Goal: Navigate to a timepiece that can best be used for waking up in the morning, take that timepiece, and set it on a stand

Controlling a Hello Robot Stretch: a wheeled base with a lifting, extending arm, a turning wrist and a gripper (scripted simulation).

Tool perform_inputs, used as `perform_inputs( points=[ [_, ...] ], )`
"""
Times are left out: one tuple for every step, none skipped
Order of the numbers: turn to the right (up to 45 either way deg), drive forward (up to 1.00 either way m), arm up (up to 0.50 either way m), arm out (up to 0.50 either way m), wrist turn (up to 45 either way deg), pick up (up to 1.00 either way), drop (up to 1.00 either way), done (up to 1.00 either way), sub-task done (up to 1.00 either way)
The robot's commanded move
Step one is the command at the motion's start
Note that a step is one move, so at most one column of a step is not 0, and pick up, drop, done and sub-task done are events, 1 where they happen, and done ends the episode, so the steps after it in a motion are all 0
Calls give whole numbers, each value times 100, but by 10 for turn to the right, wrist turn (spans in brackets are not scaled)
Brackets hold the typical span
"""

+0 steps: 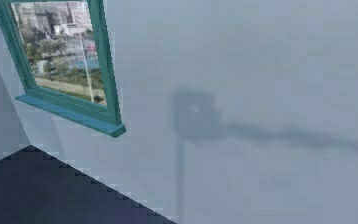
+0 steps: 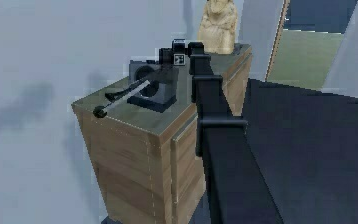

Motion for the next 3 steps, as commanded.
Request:
perform_inputs(
  points=[
    [0, 0, 0, 0, 450, 0, 0, 0, 0],
    [0, 0, 0, 0, 330, 0, 0, 0, 0],
    [0, 0, 0, 0, 0, 100, 0, 0, 0]
  ],
)
